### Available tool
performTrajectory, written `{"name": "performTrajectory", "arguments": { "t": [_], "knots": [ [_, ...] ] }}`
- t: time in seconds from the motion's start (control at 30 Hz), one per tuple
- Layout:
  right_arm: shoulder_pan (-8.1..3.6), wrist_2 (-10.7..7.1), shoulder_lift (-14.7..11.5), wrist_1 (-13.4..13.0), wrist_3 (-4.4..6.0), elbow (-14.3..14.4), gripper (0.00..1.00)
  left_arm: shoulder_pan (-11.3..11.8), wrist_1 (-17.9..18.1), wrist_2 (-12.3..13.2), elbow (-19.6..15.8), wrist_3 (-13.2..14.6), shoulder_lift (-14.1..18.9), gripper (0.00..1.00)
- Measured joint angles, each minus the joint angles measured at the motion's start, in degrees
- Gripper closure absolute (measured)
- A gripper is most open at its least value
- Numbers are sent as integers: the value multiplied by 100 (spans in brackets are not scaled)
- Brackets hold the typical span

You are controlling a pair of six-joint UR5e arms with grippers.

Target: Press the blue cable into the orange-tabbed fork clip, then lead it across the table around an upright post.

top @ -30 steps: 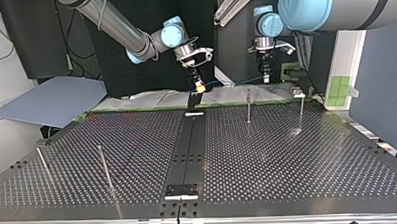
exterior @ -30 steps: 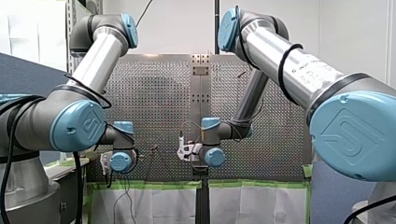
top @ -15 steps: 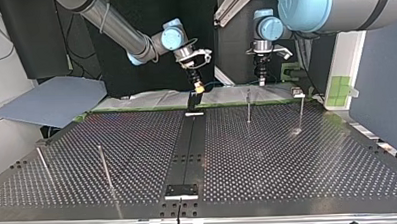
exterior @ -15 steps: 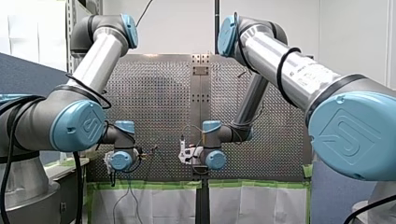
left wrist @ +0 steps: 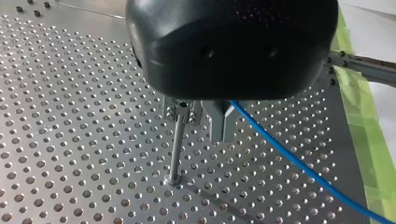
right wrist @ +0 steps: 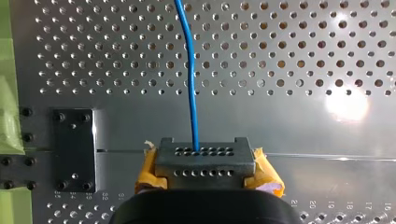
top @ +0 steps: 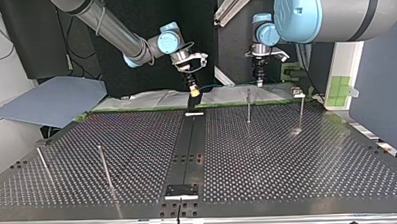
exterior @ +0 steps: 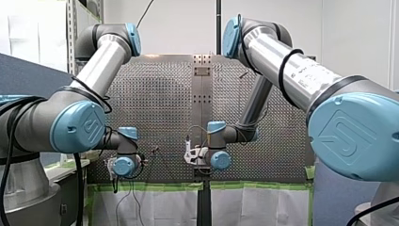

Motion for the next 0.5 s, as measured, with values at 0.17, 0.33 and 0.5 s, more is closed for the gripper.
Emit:
{"name": "performTrajectory", "arguments": {
  "t": [0.17, 0.33, 0.5],
  "knots": [
    [-12, -1, 1, -11, -16, -13, 100, 8, -12, 0, 87, -61, -3, 100],
    [-9, -32, 2, -21, -40, -21, 100, 26, -20, -2, 168, -112, -5, 100],
    [-9, -64, 3, -11, -52, -35, 100, 46, -144, 0, 317, -129, -5, 100]
  ]
}}
